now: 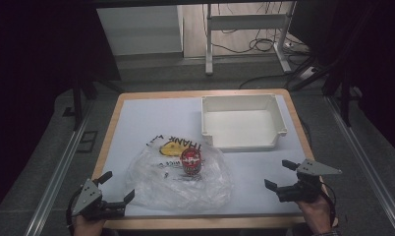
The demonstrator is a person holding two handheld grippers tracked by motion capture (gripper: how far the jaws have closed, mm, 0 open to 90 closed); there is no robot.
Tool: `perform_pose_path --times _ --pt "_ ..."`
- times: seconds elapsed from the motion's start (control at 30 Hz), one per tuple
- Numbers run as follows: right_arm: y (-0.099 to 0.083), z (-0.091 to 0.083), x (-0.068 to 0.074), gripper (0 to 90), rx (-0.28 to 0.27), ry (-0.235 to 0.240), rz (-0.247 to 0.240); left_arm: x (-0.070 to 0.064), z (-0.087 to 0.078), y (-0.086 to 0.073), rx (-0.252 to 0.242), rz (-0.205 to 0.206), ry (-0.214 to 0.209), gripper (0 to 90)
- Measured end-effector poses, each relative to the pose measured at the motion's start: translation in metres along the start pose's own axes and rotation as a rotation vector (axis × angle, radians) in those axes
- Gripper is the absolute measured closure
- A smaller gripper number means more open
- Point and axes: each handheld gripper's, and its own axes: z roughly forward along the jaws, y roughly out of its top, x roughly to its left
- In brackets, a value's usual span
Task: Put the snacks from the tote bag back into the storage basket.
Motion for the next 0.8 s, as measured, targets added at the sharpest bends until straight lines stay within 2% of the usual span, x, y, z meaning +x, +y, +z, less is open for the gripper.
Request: perform_pose_path --times 0.33,0.47,0.5,0.67,0.8 --pt "0.0008 0.0021 0.0052 0.7 -0.021 0.015 -0.052 -0.0003 -0.0006 0.0003 -0.004 0.002 -0.006 0.1" --pt "0.0013 0.0014 0.0033 0.7 -0.036 0.039 -0.053 0.0002 -0.0001 -0.0001 -0.002 -0.001 -0.004 0.0" --pt "0.0012 0.0003 0.0013 0.7 -0.047 0.051 -0.040 0.0003 0.0000 -0.0002 -0.003 -0.002 -0.004 0.1" --pt "0.0009 -0.0017 -0.0026 0.7 -0.052 0.039 -0.018 0.0000 -0.0001 -0.0001 0.000 0.000 -0.005 0.0" --pt "0.0011 0.0007 -0.0008 0.8 -0.031 0.039 -0.031 -0.0002 -0.0002 0.0000 -0.001 0.002 -0.005 0.0"
